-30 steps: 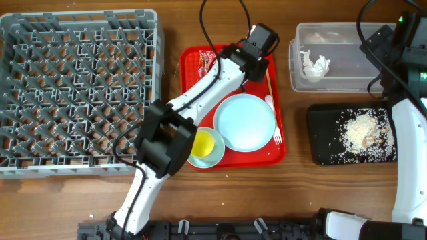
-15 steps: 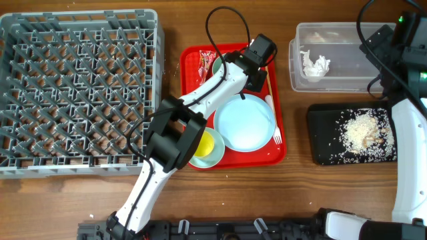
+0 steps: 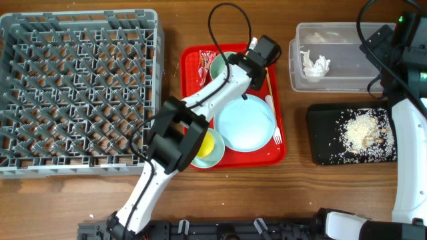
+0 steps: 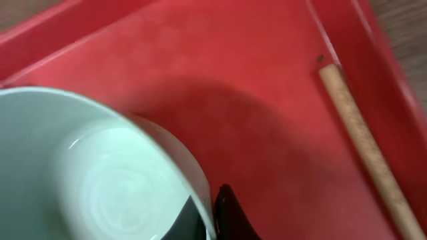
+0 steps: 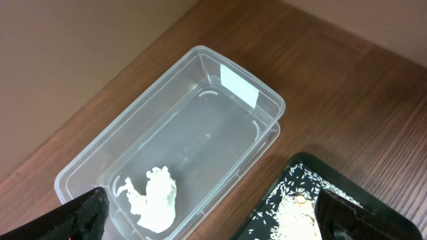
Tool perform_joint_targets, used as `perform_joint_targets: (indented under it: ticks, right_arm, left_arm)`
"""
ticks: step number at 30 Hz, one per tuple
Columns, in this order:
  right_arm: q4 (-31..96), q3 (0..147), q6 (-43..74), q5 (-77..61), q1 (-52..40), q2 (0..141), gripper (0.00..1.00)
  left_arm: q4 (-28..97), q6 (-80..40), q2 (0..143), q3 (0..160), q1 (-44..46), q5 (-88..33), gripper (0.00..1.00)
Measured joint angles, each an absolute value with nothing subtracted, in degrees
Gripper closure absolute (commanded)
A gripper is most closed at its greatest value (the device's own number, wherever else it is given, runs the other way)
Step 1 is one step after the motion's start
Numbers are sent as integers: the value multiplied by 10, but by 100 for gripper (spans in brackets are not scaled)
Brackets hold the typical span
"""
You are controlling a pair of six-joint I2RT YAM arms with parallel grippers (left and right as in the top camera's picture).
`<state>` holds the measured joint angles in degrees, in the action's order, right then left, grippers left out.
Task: Sort waste into correct bins and load items into the dishwasher rack
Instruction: 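Grasp the pale green bowl with the left gripper, then carry the bowl to the grey rack and lower it upside down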
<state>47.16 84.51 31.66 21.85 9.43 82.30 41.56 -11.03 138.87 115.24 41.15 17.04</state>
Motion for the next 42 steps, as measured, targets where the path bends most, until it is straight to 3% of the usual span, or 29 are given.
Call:
perform_joint_targets:
  ticks: [8, 14, 23, 34, 42]
  right_arm:
    - [472, 845, 317, 218, 94, 823, 0]
    - [472, 845, 317, 218, 94, 823, 0]
    - [472, 845, 317, 218, 94, 823, 0]
    - [472, 845, 317, 218, 94, 823, 0]
    - [472, 845, 317, 218, 94, 823, 0]
  left_arm:
    - [415, -110, 1389, 1152, 466, 374, 96]
    - [429, -94, 1373, 1152, 457, 477, 96]
    - [548, -121, 1220, 1152, 326, 496, 96]
    - [581, -193, 1152, 1152, -8, 105, 96]
    - [557, -199, 1155, 1152, -158, -213, 96]
